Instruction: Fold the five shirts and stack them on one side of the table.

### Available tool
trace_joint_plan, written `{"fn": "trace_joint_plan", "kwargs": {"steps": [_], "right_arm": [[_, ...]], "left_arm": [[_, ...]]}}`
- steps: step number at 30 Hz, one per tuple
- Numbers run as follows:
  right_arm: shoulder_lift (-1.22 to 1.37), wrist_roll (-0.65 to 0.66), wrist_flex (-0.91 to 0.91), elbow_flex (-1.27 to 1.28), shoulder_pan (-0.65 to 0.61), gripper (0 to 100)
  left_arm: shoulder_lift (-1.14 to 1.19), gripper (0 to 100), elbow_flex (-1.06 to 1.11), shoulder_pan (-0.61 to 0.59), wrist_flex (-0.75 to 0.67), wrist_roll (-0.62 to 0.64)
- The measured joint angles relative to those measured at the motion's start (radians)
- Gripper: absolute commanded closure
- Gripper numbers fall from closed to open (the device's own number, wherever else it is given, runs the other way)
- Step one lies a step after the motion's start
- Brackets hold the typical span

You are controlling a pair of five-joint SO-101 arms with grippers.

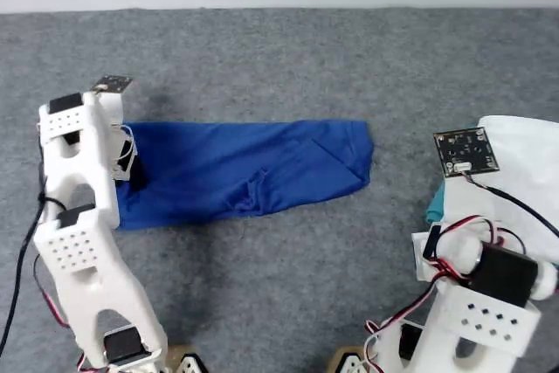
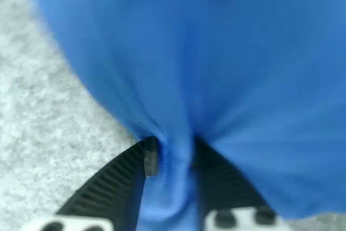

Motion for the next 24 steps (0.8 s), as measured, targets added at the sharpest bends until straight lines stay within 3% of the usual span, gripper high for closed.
{"fn": "trace_joint_plan", "kwargs": {"steps": [8,13,24], "right_arm": [[0.0,0.0,0.0,0.0,0.0,98.0],[0.0,0.0,0.0,0.0,0.0,98.0],[0.0,0.0,0.0,0.0,0.0,98.0]], "left_arm": [[0.075,99,-0.219,0.017,0.157,-0.011],[0.034,99,-0.278,0.089,0.17,0.041],[-0.405,99,-0.063,0.446,0.176,0.158]]}}
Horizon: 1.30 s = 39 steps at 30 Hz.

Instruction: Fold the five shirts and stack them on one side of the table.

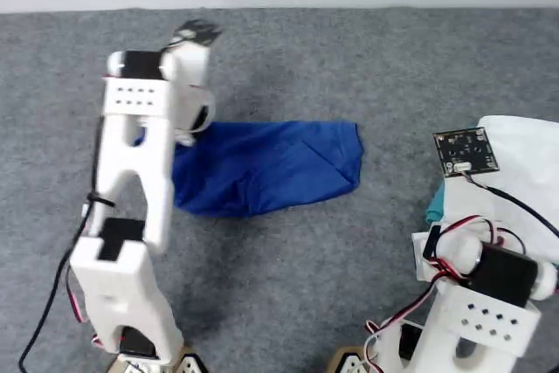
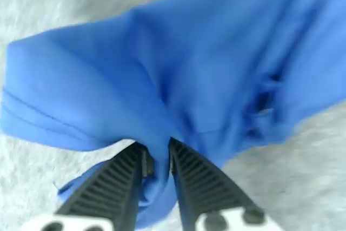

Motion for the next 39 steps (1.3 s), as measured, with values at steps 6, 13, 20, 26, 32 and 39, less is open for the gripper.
{"fn": "trace_joint_plan", "kwargs": {"steps": [6,13,20,26,32,39], "right_arm": [[0.0,0.0,0.0,0.0,0.0,98.0],[0.0,0.0,0.0,0.0,0.0,98.0],[0.0,0.0,0.0,0.0,0.0,98.0],[0.0,0.0,0.0,0.043,0.0,98.1],[0.0,0.0,0.0,0.048,0.0,98.0],[0.0,0.0,0.0,0.048,0.0,98.0]], "left_arm": [[-0.048,99,0.002,0.207,0.0,0.074],[-0.04,99,0.002,0.354,-0.091,0.114],[0.049,99,0.002,0.448,-0.226,0.141],[0.143,87,0.002,0.503,-0.376,0.141],[0.163,78,0.002,0.509,-0.404,0.155],[0.141,88,-0.077,0.468,-0.25,0.158]]}}
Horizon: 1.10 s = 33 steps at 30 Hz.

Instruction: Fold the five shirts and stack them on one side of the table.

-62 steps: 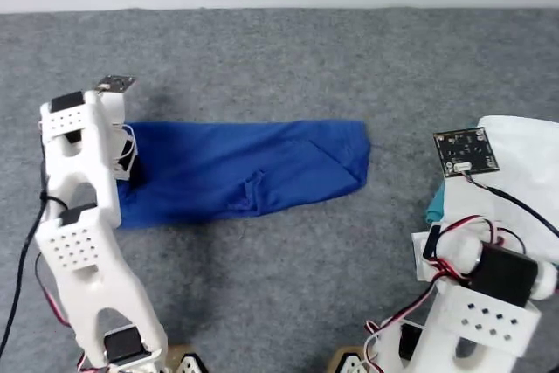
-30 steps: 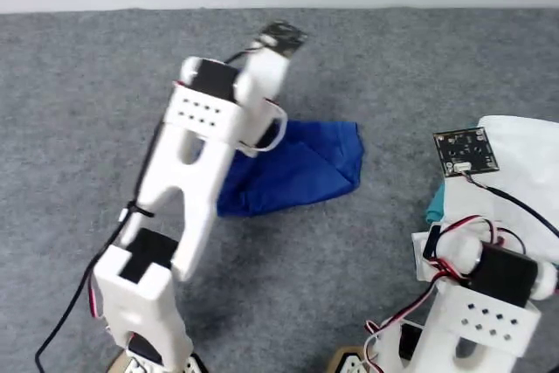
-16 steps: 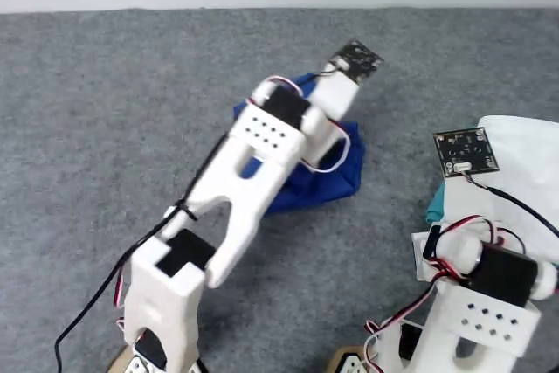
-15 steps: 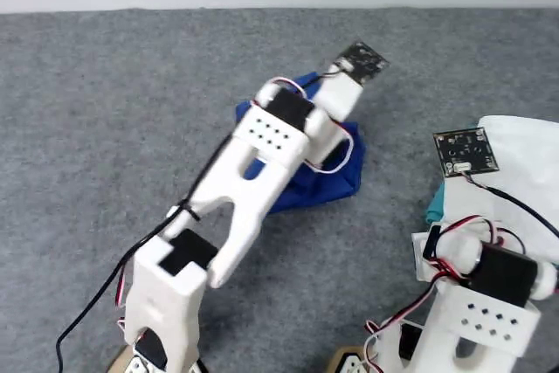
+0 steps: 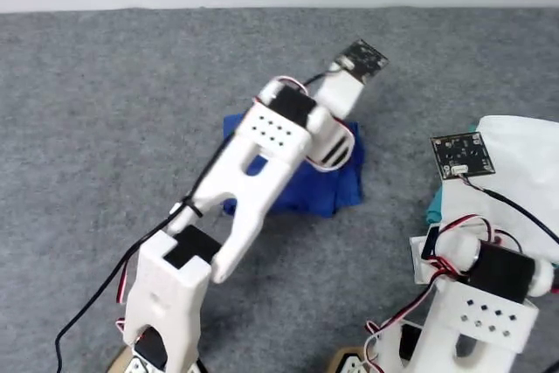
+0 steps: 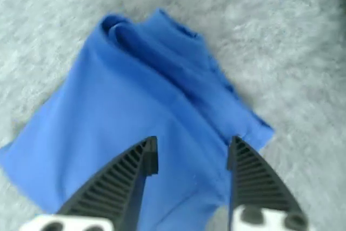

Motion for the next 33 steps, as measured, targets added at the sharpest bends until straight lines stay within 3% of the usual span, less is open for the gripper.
{"fn": "trace_joint_plan", "kwargs": {"steps": [3,13,19,25,33], "right_arm": [[0.0,0.0,0.0,0.0,0.0,98.0],[0.0,0.0,0.0,0.0,0.0,98.0],[0.0,0.0,0.0,0.0,0.0,98.0],[0.0,0.0,0.0,0.0,0.0,98.0],[0.0,0.0,0.0,0.0,0.0,98.0]], "left_arm": [[-0.011,99,-0.005,-0.032,0.074,-0.018],[0.098,99,-0.008,-0.098,0.219,-0.078],[0.245,99,-0.014,-0.002,0.236,-0.081],[0.328,98,-0.184,0.109,0.207,-0.029],[0.384,98,-0.413,0.049,0.245,0.014]]}}
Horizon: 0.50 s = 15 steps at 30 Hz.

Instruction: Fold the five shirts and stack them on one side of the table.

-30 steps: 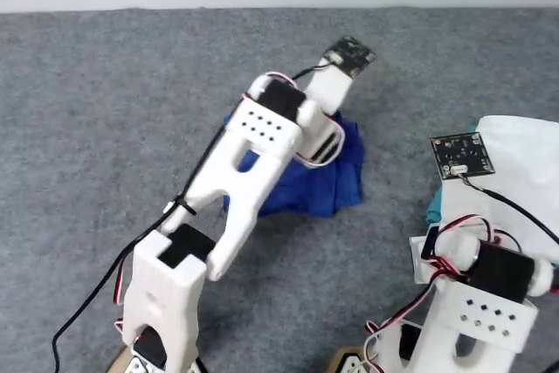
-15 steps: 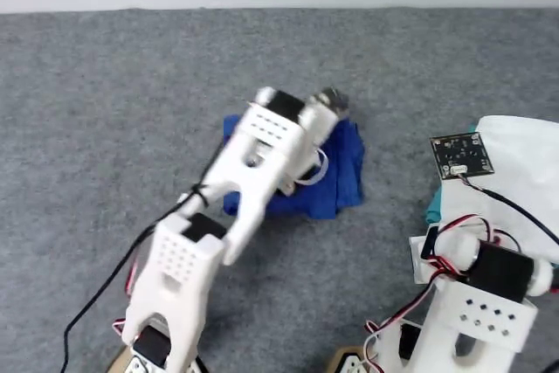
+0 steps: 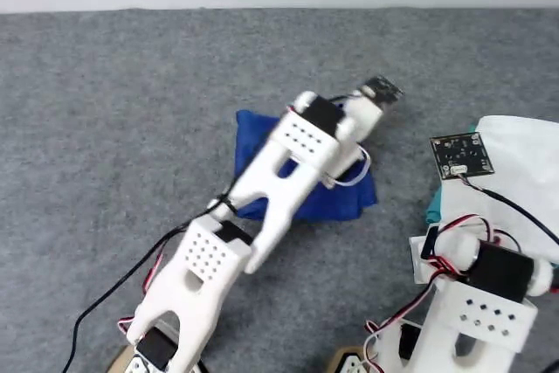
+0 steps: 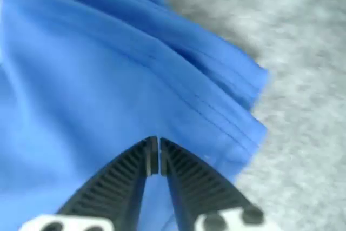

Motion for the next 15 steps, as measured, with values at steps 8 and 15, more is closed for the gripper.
{"fn": "trace_joint_plan", "kwargs": {"steps": [8,15], "right_arm": [[0.0,0.0,-0.011,0.0,0.0,98.0],[0.0,0.0,-0.094,0.0,0.0,98.0]], "left_arm": [[-0.153,98,0.249,-0.123,0.003,-0.018],[-0.261,98,0.368,-0.282,-0.038,-0.08]]}}
